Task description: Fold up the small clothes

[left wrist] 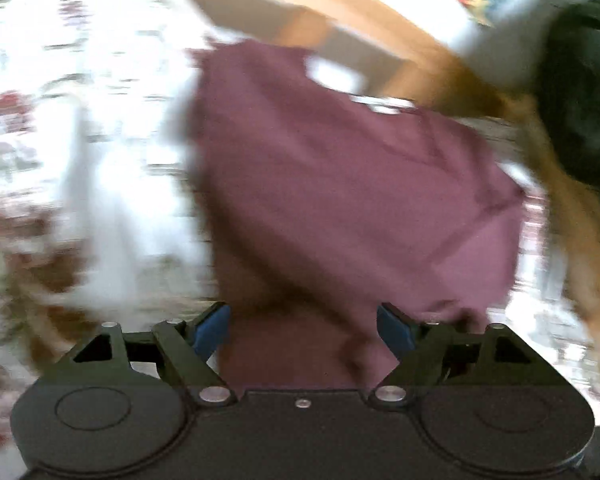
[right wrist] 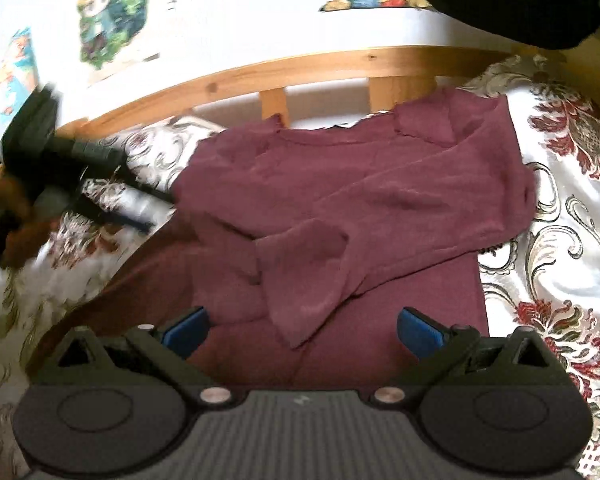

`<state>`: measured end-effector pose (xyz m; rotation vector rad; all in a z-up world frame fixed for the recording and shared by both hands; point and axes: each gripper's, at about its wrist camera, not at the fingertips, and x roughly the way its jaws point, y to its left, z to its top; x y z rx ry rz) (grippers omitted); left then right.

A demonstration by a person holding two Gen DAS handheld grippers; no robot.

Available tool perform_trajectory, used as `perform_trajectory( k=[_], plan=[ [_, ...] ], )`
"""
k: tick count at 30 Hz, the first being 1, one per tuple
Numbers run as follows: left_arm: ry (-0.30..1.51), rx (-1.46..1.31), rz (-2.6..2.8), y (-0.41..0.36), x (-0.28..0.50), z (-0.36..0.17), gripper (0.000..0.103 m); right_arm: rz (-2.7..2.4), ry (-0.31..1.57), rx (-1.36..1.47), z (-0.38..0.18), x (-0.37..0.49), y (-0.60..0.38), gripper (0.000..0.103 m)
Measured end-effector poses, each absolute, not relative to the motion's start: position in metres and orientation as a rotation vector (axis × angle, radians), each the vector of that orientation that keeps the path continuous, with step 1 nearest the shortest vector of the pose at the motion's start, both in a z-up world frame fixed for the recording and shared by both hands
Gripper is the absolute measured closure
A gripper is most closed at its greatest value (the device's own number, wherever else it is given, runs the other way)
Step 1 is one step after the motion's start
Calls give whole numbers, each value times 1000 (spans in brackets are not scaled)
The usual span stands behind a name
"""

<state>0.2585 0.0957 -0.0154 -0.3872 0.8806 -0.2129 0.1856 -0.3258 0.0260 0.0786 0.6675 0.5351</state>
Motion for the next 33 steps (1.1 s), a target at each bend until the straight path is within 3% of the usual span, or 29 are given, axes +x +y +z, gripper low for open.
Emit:
perform_trajectory(
  k=[4, 7, 8, 9, 10, 14, 23, 33],
  plan=[
    [855, -304, -129, 110, 253, -27, 13, 466, 702, 171, 25, 212, -328, 18],
    [800, -219, -111, 107, 253, -30, 11, 436, 764, 283, 17, 229, -333, 34],
    [777, -198, -109, 105, 254, -31, 11, 433, 793, 307, 14, 234, -334, 53],
    [751, -176, -108, 103, 257, -32, 10, 435, 826, 308, 10, 238, -332, 95],
    [734, -159, -111, 99, 260, -33, 9, 436, 841, 287, 10, 240, -330, 99],
    [670, -98, -140, 89, 267, -43, 4, 543, 747, 246, 43, 229, -329, 100],
    [543, 177, -123, 64, 280, -55, 2, 709, 488, 505, 167, 244, -336, 100],
    [314, 314, -8, 53, 297, -52, 6, 781, 501, 405, 206, 234, -294, 100]
  ],
)
